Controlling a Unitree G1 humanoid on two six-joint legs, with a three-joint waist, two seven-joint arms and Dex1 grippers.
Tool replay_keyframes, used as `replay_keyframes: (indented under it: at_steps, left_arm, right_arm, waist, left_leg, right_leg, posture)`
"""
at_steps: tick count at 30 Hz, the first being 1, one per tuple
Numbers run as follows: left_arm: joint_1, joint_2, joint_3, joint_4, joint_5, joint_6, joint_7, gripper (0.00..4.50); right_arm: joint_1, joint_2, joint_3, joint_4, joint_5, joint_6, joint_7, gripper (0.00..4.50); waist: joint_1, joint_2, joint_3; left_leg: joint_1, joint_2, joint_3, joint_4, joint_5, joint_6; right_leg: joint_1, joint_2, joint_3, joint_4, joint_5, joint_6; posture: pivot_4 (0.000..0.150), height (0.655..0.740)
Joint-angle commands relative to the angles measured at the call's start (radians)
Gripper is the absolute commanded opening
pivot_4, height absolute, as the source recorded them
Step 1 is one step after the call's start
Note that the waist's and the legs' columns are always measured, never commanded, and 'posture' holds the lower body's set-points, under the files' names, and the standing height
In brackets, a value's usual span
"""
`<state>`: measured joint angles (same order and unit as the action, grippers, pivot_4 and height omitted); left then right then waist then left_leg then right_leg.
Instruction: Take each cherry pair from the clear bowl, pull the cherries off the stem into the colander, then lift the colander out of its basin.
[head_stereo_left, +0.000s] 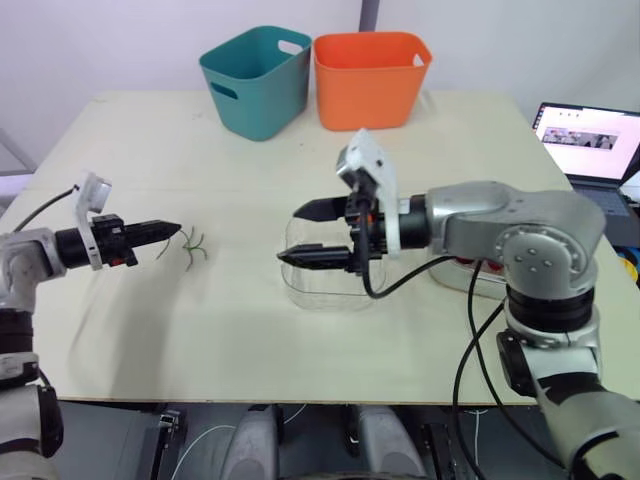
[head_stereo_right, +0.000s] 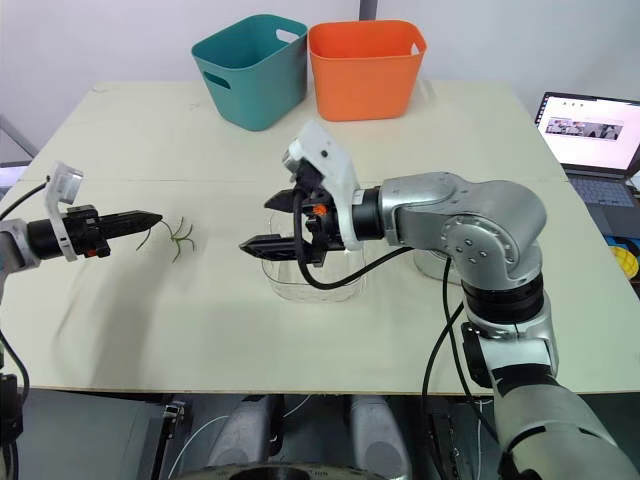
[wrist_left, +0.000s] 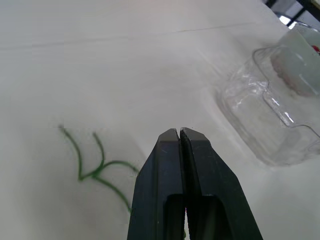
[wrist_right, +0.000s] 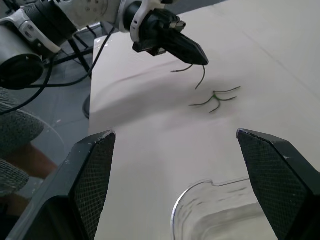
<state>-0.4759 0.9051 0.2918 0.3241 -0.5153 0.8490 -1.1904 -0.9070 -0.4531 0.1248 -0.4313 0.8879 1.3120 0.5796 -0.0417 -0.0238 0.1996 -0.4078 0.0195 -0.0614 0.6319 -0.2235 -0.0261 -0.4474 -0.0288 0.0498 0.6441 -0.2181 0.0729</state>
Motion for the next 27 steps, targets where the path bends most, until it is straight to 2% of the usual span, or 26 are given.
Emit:
replay_keyframes:
  at_steps: [1, 7, 9, 10, 11, 13, 19, 24, 27]
  left_arm:
    - [0.050, 0.020, 0.062, -0.021, -0.030, 0.020, 0.031, 0.00]
    - [0.142, 0.030, 0.114, 0.035, -0.041, 0.020, 0.062, 0.00]
    - [0.152, 0.031, 0.119, 0.045, -0.041, 0.018, 0.067, 0.49]
    - [0.156, 0.031, 0.120, 0.045, -0.041, 0.016, 0.069, 0.50]
    - [0.156, 0.031, 0.120, 0.045, -0.041, 0.015, 0.069, 0.96]
    - [0.153, 0.036, 0.118, 0.046, -0.045, 0.015, 0.067, 1.34]
    - [0.148, 0.118, 0.072, 0.041, 0.009, -0.081, 0.021, 3.46]
    - [0.132, 0.226, 0.003, -0.046, 0.070, -0.189, -0.047, 3.46]
    - [0.002, 0.227, -0.017, -0.177, 0.009, -0.152, -0.049, 3.46]
  right_arm:
    - [-0.002, 0.002, 0.018, -0.035, -0.005, -0.004, -0.006, 4.18]
    - [0.009, -0.013, 0.047, -0.043, -0.014, -0.010, -0.001, 4.18]
    - [0.010, -0.015, 0.046, -0.042, -0.013, -0.010, 0.000, 4.21]
    - [0.011, -0.018, 0.045, -0.042, -0.012, -0.009, 0.001, 4.21]
    - [0.012, -0.020, 0.043, -0.041, -0.012, -0.009, 0.002, 4.21]
    - [0.011, -0.026, 0.040, -0.039, -0.013, -0.008, 0.004, 4.21]
    - [0.005, -0.059, 0.019, -0.018, -0.021, -0.017, 0.013, 4.21]
    - [0.015, -0.115, -0.038, 0.008, -0.033, -0.053, 0.031, 4.21]
    - [0.067, -0.213, -0.140, 0.021, -0.054, -0.119, 0.070, 4.21]
  waist:
    - [-0.003, 0.000, 0.000]
    - [-0.006, 0.000, 0.000]
    - [-0.005, 0.000, 0.000]
    - [-0.005, 0.000, 0.000]
    - [-0.002, 0.000, 0.000]
    - [-0.003, 0.000, 0.000]
    - [-0.006, 0.000, 0.000]
    - [-0.003, 0.000, 0.000]
    - [0.012, -0.001, 0.000]
  left_leg:
    - [0.000, 0.000, 0.000, 0.000, 0.000, 0.000]
    - [0.002, 0.002, 0.000, -0.001, 0.000, 0.000]
    - [0.002, 0.002, 0.000, -0.001, 0.000, 0.000]
    - [0.002, 0.002, 0.000, -0.001, 0.000, 0.000]
    - [0.002, 0.002, 0.000, -0.001, 0.000, 0.000]
    - [0.001, 0.002, 0.001, -0.001, 0.000, 0.000]
    - [0.001, 0.002, 0.001, -0.001, 0.000, 0.000]
    - [0.001, 0.003, 0.002, -0.002, 0.000, 0.000]
    - [-0.001, 0.002, 0.002, -0.001, 0.000, 0.000]
  right_leg:
    - [0.000, 0.000, 0.000, 0.000, 0.000, 0.000]
    - [0.000, 0.002, 0.000, 0.001, 0.000, 0.000]
    - [0.000, 0.002, 0.000, 0.001, 0.000, -0.001]
    - [0.000, 0.002, 0.000, 0.001, 0.000, -0.001]
    - [0.000, 0.002, 0.000, 0.001, 0.000, -0.001]
    - [0.000, 0.002, 0.000, 0.000, 0.000, -0.001]
    - [-0.001, 0.002, 0.000, 0.000, 0.000, -0.001]
    - [-0.002, 0.001, 0.000, 0.000, -0.001, -0.004]
    - [-0.002, 0.000, -0.001, -0.002, -0.001, -0.004]
  posture:
    - [0.150, 0.7400]
    - [0.150, 0.7400]
    - [0.150, 0.7400]
    - [0.150, 0.7400]
    - [0.150, 0.7400]
    - [0.150, 0.7400]
    - [0.150, 0.7400]
    - [0.150, 0.7400]
    - [0.150, 0.7400]
